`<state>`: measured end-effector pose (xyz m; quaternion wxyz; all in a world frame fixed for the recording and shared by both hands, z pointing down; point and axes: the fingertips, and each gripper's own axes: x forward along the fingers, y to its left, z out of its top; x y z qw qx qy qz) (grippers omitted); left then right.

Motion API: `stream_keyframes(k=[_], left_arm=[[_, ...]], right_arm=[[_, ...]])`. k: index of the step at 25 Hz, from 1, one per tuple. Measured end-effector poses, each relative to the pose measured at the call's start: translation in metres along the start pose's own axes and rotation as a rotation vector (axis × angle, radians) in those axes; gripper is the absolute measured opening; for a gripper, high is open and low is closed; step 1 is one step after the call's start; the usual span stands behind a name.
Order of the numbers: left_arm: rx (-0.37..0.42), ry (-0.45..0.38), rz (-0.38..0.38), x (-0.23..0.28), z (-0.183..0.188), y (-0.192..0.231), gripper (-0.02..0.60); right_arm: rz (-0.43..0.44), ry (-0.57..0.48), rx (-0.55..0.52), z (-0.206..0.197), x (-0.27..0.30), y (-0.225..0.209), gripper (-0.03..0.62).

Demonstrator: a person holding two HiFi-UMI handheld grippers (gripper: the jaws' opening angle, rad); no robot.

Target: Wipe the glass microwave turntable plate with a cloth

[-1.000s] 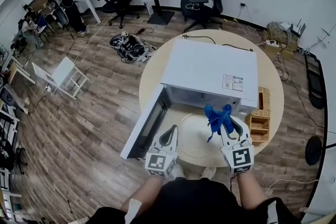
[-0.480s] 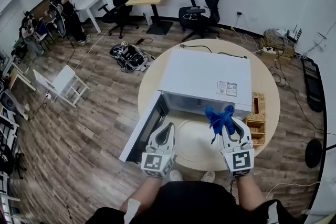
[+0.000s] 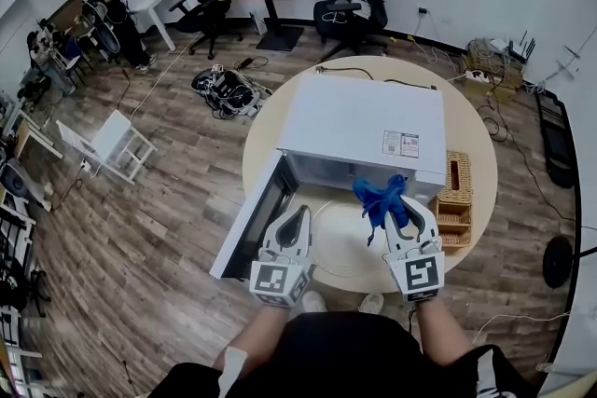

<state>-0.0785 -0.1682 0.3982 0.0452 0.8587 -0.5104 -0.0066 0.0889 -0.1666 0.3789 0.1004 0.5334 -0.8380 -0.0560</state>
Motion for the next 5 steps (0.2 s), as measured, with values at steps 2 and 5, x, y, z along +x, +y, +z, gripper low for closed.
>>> stream_keyframes(k=[2, 5], left_arm=[[0.006, -0.001, -0.004, 0.0009, 0.0006, -0.0004, 0.006], [0.015, -0.001, -0.007, 0.0008, 0.0020, -0.0004, 0.006]], right_arm=[[0.000, -0.003, 0.003, -0.0008, 0.0013, 0.0016, 0.081], [0.003, -0.005, 0.003, -0.0013, 0.0025, 0.0044, 0.081]])
